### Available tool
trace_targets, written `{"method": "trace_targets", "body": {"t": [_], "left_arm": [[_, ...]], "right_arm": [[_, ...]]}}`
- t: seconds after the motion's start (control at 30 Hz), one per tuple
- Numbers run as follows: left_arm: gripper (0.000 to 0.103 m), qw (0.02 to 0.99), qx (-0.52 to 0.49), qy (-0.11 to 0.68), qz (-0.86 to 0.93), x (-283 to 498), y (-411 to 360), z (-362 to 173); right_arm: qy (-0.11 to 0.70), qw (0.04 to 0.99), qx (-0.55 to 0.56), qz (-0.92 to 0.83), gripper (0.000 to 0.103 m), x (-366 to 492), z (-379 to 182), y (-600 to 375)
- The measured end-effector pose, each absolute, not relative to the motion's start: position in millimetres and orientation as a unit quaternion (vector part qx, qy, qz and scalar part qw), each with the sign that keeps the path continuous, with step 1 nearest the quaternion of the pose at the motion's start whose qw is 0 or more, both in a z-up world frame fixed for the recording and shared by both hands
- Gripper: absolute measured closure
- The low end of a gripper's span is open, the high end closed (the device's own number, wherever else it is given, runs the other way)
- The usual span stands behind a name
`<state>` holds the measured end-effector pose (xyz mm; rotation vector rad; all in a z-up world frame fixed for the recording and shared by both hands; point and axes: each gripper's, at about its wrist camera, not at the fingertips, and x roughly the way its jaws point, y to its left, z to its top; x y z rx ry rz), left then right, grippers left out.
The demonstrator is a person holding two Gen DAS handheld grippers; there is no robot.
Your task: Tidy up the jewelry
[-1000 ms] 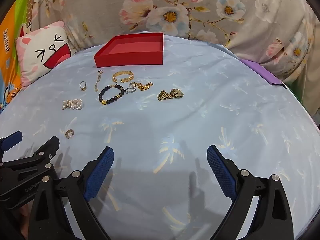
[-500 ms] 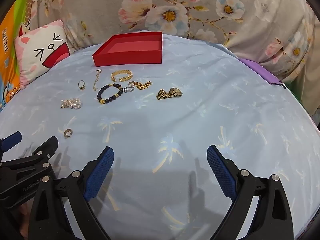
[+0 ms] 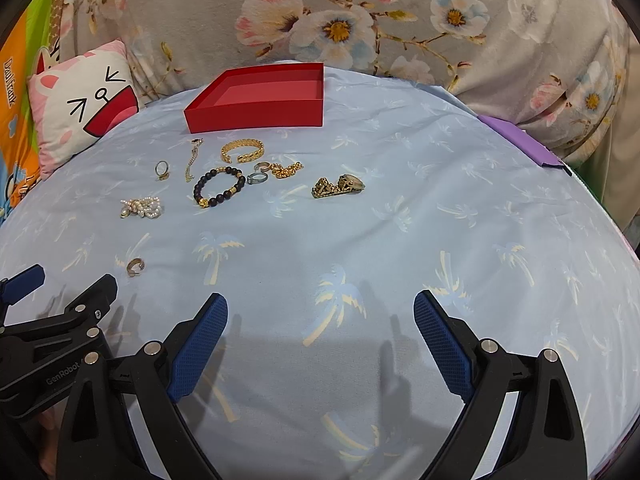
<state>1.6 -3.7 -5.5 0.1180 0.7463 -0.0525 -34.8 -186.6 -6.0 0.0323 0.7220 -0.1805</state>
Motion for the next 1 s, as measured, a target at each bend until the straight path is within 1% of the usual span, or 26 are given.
{"method": "trace_targets", "body": {"t": [1.0], "left_arm": [[0.005,0.929,0.058,0.365,-0.026,1.7,-3.6,-4.2]], "right_arm": [[0.353,0.931,0.016,-0.088,0.011,-34.5,-6.2,-185.1]]}}
